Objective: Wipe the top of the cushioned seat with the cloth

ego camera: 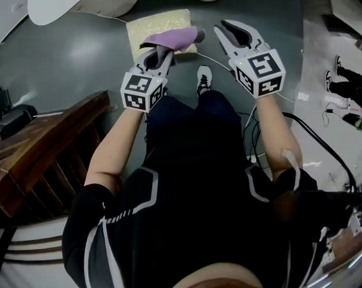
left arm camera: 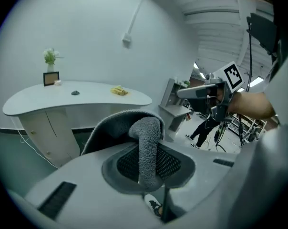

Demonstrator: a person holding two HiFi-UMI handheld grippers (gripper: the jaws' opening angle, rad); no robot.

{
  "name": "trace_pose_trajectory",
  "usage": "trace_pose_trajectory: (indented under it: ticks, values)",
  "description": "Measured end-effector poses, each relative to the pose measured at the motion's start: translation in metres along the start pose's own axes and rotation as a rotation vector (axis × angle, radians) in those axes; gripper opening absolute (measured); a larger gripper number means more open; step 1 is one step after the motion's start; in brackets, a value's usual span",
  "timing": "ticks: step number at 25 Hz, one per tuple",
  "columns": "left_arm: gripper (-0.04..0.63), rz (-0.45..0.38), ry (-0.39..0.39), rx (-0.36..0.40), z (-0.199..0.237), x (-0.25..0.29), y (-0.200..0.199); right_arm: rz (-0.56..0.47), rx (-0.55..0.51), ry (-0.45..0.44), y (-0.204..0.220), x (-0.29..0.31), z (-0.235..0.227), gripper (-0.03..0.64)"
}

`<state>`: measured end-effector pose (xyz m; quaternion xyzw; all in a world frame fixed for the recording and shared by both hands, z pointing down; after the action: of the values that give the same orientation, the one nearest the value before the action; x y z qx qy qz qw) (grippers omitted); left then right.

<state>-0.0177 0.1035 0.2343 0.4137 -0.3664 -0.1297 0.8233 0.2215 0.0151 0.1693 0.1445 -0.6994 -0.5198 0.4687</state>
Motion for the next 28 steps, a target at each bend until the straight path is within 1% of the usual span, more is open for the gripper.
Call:
trace_pose_trajectory:
  ticks: [5,7,10,12,15,17,20,23,25,28]
  values:
    - [0.048,0.142,0.083,-0.022,0.022,0.052,0.044,0.083,0.026,0.061,0.04,0.024,0.005,0.104]
    - [0.048,0.189,0.117,-0.017,0.026,0.071,0.062,0.118,0.044,0.06,0.061,0.034,0.011,0.118]
    - [0.048,0.25,0.152,0.02,0.036,0.103,0.093,0.151,0.059,0.047,0.09,0.052,0.016,0.124]
    - [0.048,0.292,0.168,0.013,0.043,0.124,0.114,0.172,0.06,0.06,0.11,0.064,0.014,0.124]
    - [0.048,0.311,0.173,-0.057,0.055,0.151,0.141,0.204,0.075,0.102,0.139,0.082,0.006,0.121]
    - [0.048,0.322,0.161,-0.086,0.063,0.167,0.156,0.222,0.074,0.112,0.161,0.094,0.003,0.114]
    - [0.048,0.338,0.149,-0.124,0.069,0.191,0.178,0.254,0.083,0.096,0.194,0.11,0.0,0.114]
    - [0.048,0.335,0.146,-0.189,0.074,0.216,0.195,0.237,0.132,0.081,0.218,0.121,-0.004,0.091]
    - [0.048,0.326,0.122,-0.235,0.082,0.231,0.204,0.218,0.146,0.075,0.228,0.13,-0.009,0.082]
    - [0.048,0.315,0.056,-0.315,0.101,0.25,0.217,0.223,0.132,0.087,0.244,0.144,-0.019,0.083]
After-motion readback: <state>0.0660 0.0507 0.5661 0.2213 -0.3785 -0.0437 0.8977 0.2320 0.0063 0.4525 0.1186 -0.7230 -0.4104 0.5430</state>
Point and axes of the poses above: the fingertips, and each gripper's own axes: x forward along the fingers, z to its left, y out of its underside, the point moved 10 cm from there along -x, backward along the fingers, and after that the axes turned 14 degrees about y, right-handed, at the moved point
